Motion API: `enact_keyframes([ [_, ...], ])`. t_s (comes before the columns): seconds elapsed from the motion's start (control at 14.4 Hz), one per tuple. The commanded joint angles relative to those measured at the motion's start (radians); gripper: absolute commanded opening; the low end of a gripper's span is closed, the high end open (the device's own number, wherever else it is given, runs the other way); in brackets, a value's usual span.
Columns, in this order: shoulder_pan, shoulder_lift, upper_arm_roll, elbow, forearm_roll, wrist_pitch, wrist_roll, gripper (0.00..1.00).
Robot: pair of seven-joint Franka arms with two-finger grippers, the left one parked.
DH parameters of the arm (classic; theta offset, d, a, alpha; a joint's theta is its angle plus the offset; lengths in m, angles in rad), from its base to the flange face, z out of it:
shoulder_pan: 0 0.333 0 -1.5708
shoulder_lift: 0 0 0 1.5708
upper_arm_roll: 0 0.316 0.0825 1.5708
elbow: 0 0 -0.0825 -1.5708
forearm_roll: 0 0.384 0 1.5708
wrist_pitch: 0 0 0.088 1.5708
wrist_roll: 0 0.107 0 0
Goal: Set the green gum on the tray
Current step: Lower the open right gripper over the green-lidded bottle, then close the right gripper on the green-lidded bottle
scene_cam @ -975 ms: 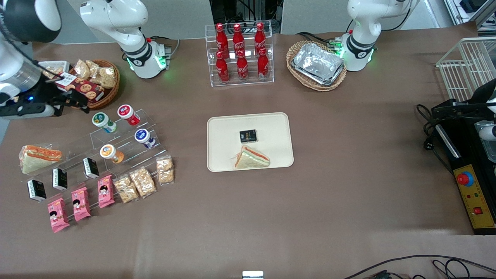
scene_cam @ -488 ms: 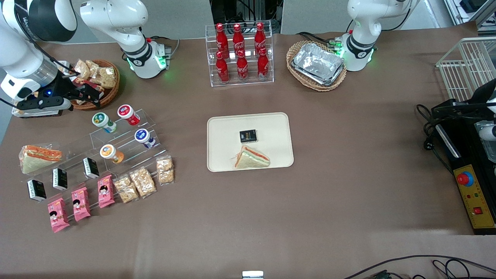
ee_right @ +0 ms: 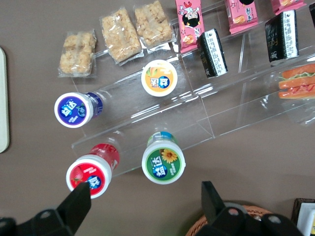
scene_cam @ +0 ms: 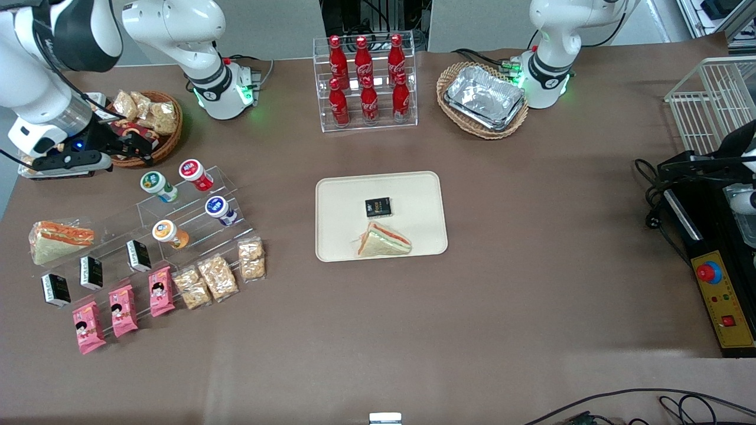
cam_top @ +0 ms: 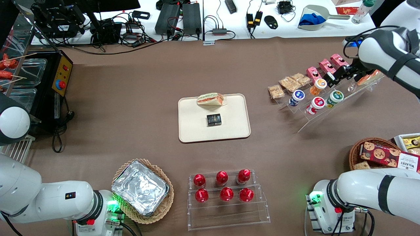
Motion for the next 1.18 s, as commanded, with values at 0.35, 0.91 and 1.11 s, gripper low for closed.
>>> enact_keyframes([
  [0.35, -0.030, 0.002, -0.003, -0.200, -0.018, 0.242, -0.012, 1.00],
  [0.91, -0.052, 0.076, -0.001, -0.244, -0.019, 0.355, -0.012, 1.00],
  [1.11, -0.052, 0.087, -0.001, -0.244, -0.019, 0.365, -0.012, 0.99],
])
